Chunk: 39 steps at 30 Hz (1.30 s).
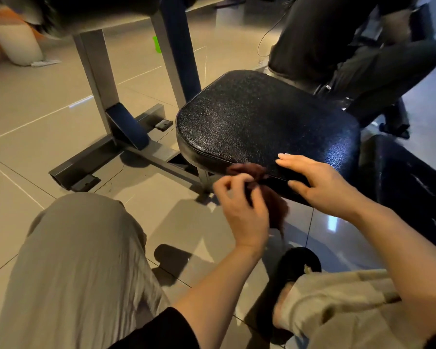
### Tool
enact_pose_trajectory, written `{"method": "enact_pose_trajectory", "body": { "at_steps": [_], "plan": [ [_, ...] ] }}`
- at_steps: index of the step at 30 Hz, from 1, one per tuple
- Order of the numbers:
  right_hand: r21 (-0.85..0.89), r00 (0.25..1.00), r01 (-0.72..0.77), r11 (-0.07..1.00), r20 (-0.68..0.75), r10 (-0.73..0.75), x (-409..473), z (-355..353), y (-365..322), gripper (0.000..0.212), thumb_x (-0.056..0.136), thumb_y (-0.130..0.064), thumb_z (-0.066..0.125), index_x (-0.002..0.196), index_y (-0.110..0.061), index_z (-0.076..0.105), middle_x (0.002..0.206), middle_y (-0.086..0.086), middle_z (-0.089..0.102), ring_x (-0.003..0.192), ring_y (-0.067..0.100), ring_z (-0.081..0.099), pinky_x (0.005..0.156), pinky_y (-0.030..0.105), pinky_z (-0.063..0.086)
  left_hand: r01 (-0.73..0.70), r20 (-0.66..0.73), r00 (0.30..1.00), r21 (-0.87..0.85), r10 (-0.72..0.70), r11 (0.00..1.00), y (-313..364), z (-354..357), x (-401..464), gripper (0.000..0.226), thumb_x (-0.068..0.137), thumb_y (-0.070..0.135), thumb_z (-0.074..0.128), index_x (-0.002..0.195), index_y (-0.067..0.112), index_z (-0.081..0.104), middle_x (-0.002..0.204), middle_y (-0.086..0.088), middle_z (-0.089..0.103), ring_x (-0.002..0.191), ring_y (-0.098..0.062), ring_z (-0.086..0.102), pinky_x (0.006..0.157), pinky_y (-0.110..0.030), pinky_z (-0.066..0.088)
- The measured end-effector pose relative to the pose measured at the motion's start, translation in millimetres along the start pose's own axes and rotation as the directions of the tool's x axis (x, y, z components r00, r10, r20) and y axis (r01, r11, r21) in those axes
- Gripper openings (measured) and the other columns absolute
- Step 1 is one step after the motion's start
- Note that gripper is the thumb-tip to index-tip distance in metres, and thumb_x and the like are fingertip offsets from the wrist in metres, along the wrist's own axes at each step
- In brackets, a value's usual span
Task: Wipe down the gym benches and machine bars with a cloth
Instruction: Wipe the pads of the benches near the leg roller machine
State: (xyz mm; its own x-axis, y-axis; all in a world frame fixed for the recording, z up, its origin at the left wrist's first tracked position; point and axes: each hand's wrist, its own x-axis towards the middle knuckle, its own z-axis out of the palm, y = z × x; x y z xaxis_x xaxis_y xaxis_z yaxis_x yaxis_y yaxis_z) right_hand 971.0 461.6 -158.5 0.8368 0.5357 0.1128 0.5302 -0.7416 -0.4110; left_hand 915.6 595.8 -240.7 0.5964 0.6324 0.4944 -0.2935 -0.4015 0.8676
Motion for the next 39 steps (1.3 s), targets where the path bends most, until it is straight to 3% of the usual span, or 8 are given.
{"method": "enact_pose_trajectory", "body": {
  "at_steps": [4,12,19,23,27,30,33,39],
  "plan": [
    [0.002,1.000,-0.027,1.000,-0.010,0.027,-5,-2,5,0.053,0.092,-0.003,0.060,0.142,-0.019,0.049,0.150,-0.007,0.041,0.141,0.008,0.032,0.113,0.019,0.018,0.186,-0.209,0.962,0.018,-0.178,0.982,-10,-3,21,0.022,0.080,-0.003,0.065,0.101,0.004,0.061,0.108,-0.013,0.044,0.098,-0.010,0.043,0.095,-0.004,0.031],
    [0.008,1.000,-0.022,1.000,-0.007,0.022,-9,2,8,0.061,0.090,-0.009,0.066,0.146,-0.020,0.043,0.154,-0.006,0.034,0.144,0.006,0.025,0.119,0.024,0.018,0.036,0.199,0.980,-0.023,-0.030,0.999,5,12,-12,0.016,0.074,0.001,0.065,0.089,0.008,0.062,0.099,-0.003,0.046,0.092,-0.019,0.052,0.088,-0.024,0.043],
    [-0.008,1.000,-0.024,1.000,0.015,0.024,-10,3,11,0.061,0.093,-0.014,0.062,0.148,-0.024,0.038,0.156,-0.010,0.030,0.145,0.005,0.022,0.119,0.026,0.017,0.273,-0.259,0.927,-0.025,-0.270,0.962,-7,2,27,0.023,0.081,-0.001,0.062,0.103,0.005,0.057,0.111,-0.007,0.037,0.104,-0.018,0.044,0.101,-0.015,0.031],
    [-0.009,0.999,-0.030,0.999,0.010,0.030,-9,5,9,0.062,0.093,-0.013,0.063,0.149,-0.021,0.038,0.156,-0.010,0.029,0.145,0.004,0.020,0.118,0.022,0.014,0.137,-0.022,0.990,-0.005,-0.138,0.990,2,11,13,0.024,0.076,0.001,0.067,0.097,0.006,0.058,0.106,-0.007,0.042,0.097,-0.012,0.043,0.096,-0.021,0.036],
    [-0.001,1.000,-0.021,1.000,0.007,0.021,-9,5,10,0.064,0.089,-0.005,0.064,0.147,-0.017,0.041,0.156,-0.005,0.032,0.145,0.006,0.023,0.118,0.021,0.015,-0.002,0.286,0.958,-0.066,0.021,0.998,14,14,-12,0.021,0.073,-0.003,0.069,0.090,0.006,0.061,0.099,-0.004,0.046,0.091,-0.008,0.048,0.089,-0.012,0.037],
    [0.022,0.999,-0.030,0.999,0.023,0.030,-10,2,10,0.062,0.091,-0.005,0.063,0.147,-0.020,0.040,0.156,-0.008,0.031,0.145,0.004,0.022,0.121,0.029,0.017,0.045,0.015,0.999,-0.027,-0.045,0.999,13,6,-3,0.023,0.073,-0.005,0.067,0.093,0.005,0.061,0.102,-0.010,0.047,0.094,-0.009,0.044,0.094,-0.016,0.037],
    [0.009,0.998,-0.050,0.999,0.043,0.050,-12,0,10,0.063,0.093,-0.008,0.061,0.149,-0.024,0.036,0.156,-0.012,0.028,0.145,0.003,0.019,0.120,0.026,0.015,0.230,-0.233,0.946,-0.008,-0.225,0.973,-1,-2,28,0.027,0.079,-0.003,0.065,0.103,0.006,0.057,0.111,-0.008,0.040,0.102,-0.016,0.044,0.102,-0.019,0.035],
    [0.001,0.998,-0.057,0.998,0.038,0.057,-11,3,6,0.064,0.092,-0.007,0.062,0.149,-0.020,0.037,0.157,-0.009,0.028,0.146,0.004,0.018,0.117,0.019,0.012,0.114,0.031,0.993,0.015,-0.115,0.993,2,4,17,0.026,0.073,0.000,0.070,0.095,0.008,0.060,0.102,-0.006,0.046,0.091,-0.005,0.043,0.089,-0.002,0.030]
  ]
}}
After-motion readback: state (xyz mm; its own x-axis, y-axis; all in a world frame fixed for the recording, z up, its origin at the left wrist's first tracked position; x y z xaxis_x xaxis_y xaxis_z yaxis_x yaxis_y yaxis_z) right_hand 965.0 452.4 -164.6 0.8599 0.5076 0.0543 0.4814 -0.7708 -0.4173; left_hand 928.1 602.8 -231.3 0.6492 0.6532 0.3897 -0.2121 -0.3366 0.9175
